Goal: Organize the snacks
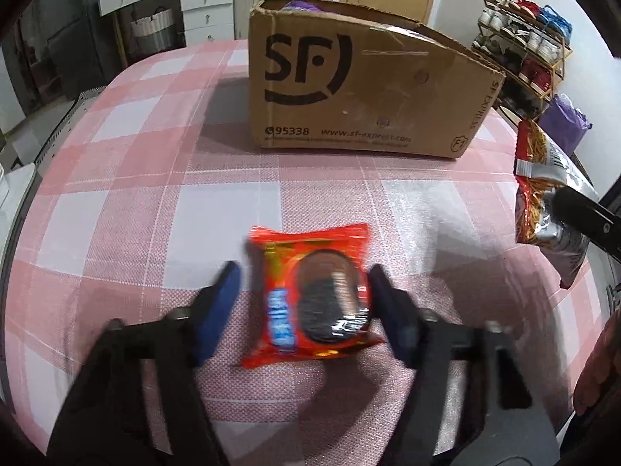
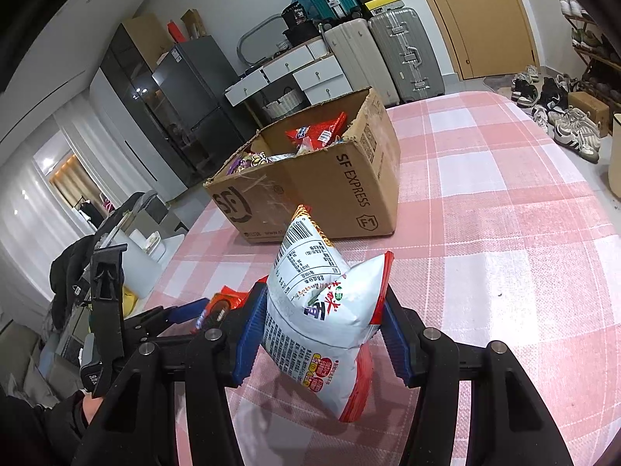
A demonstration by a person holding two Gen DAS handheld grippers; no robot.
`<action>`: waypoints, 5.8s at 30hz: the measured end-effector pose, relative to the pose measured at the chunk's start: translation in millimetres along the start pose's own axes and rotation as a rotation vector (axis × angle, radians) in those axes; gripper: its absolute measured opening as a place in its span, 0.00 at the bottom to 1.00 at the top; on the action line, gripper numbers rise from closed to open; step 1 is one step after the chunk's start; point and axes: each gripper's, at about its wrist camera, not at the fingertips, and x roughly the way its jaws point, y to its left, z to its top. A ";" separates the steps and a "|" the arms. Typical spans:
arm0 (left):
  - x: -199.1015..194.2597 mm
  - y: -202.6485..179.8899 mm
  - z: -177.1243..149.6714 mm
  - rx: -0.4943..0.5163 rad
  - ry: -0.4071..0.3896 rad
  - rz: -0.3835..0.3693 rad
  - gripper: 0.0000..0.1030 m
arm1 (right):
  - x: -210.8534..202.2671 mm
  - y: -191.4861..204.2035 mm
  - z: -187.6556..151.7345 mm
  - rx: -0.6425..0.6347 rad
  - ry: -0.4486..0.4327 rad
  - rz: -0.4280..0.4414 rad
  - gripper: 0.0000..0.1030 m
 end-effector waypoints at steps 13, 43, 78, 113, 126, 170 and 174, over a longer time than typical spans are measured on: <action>-34.4 -2.6 -7.9 0.013 -0.046 -0.067 0.39 | -20.1 10.1 -0.8 -0.016 -0.028 -0.006 0.54; -227.5 -27.7 41.4 0.110 -0.333 -0.148 0.40 | -118.7 99.3 54.5 -0.153 -0.177 0.079 0.55; -157.4 -22.6 268.8 0.073 -0.305 -0.196 0.40 | -33.7 100.2 248.0 -0.238 -0.182 -0.020 0.55; 0.1 -13.3 280.2 0.069 -0.142 -0.166 0.57 | 80.0 37.4 236.7 -0.234 -0.065 -0.076 0.77; -83.1 -12.5 242.8 0.053 -0.256 -0.138 0.75 | -0.8 72.9 218.6 -0.285 -0.184 -0.071 0.83; -171.1 22.9 -12.1 -0.007 -0.619 0.049 1.00 | -107.9 53.6 -17.5 -0.328 -0.451 -0.078 0.99; -152.0 19.8 -9.7 0.010 -0.614 0.048 1.00 | -102.0 45.1 -20.7 -0.318 -0.465 -0.097 0.99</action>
